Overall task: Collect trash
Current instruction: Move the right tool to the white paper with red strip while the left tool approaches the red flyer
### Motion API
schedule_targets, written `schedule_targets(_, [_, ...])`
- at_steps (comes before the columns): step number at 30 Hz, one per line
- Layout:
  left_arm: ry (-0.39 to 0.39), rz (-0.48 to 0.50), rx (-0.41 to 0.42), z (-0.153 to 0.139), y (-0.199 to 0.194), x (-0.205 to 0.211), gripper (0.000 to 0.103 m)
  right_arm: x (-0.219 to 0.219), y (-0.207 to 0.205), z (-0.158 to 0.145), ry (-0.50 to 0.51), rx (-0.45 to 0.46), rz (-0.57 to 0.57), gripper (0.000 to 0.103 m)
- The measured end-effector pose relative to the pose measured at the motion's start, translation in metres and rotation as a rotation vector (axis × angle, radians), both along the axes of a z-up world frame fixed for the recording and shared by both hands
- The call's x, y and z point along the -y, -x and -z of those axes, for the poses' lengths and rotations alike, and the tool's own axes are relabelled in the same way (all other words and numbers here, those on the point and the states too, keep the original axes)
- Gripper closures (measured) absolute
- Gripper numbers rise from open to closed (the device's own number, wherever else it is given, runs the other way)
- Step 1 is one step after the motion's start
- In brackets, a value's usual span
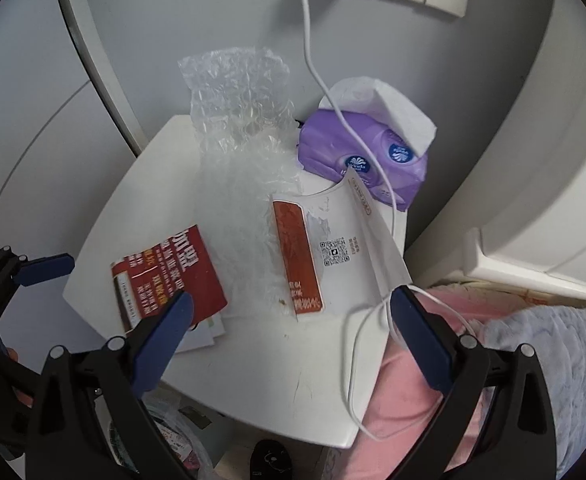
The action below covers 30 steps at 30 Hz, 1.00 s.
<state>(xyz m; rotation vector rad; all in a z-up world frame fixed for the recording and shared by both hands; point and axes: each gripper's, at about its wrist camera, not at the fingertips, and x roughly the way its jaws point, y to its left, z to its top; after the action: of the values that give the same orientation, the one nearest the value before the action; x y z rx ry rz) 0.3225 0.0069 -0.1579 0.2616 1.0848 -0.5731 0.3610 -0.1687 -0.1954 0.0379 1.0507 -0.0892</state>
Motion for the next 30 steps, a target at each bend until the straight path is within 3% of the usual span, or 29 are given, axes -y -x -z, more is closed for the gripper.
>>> schedule_targets(19, [-0.029,0.225,-0.046,0.062,-0.040,0.035,0.006,0.023,-0.055,0.059,0.013,-0.101,0.001,0.007])
schedule_targets(30, [-0.043,0.228,-0.050,0.079,-0.051,0.028,0.006,0.028,-0.070,0.078,0.022,-0.116,-0.016,0.007])
